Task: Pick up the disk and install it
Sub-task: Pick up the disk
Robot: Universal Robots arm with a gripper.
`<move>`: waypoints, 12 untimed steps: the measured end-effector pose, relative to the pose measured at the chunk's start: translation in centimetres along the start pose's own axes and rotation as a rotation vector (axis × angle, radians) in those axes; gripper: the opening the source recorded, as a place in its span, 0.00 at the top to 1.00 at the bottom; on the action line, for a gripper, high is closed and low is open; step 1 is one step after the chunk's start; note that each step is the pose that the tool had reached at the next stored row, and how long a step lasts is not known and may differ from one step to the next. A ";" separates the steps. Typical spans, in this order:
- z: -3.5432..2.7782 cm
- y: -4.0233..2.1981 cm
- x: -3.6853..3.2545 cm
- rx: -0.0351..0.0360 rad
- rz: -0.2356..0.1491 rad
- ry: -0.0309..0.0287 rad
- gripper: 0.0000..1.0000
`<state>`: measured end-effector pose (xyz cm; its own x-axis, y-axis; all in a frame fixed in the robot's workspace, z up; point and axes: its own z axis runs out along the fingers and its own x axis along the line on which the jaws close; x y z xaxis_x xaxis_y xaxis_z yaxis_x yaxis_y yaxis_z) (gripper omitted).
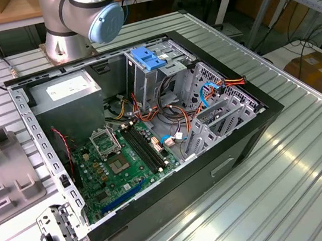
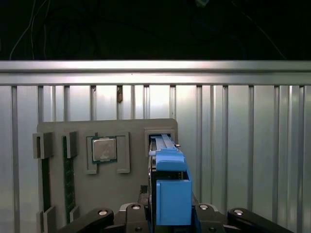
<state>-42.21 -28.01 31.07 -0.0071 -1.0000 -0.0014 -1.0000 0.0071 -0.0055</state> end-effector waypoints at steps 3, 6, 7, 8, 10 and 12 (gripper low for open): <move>-0.19 0.00 0.00 0.0000 0.000 0.0000 0.64; -0.38 0.00 0.00 0.0001 0.000 -0.0001 0.64; -0.43 0.00 0.00 0.0001 0.000 -0.0001 0.64; -0.52 0.00 0.00 0.0000 0.000 0.0000 0.64; -0.61 0.00 0.00 0.0001 0.000 -0.0001 0.64; -0.73 0.00 0.00 0.0001 0.000 0.0000 0.64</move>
<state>-42.21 -28.01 31.80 -0.0071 -1.0000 -0.0015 -1.0000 0.0071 -0.0056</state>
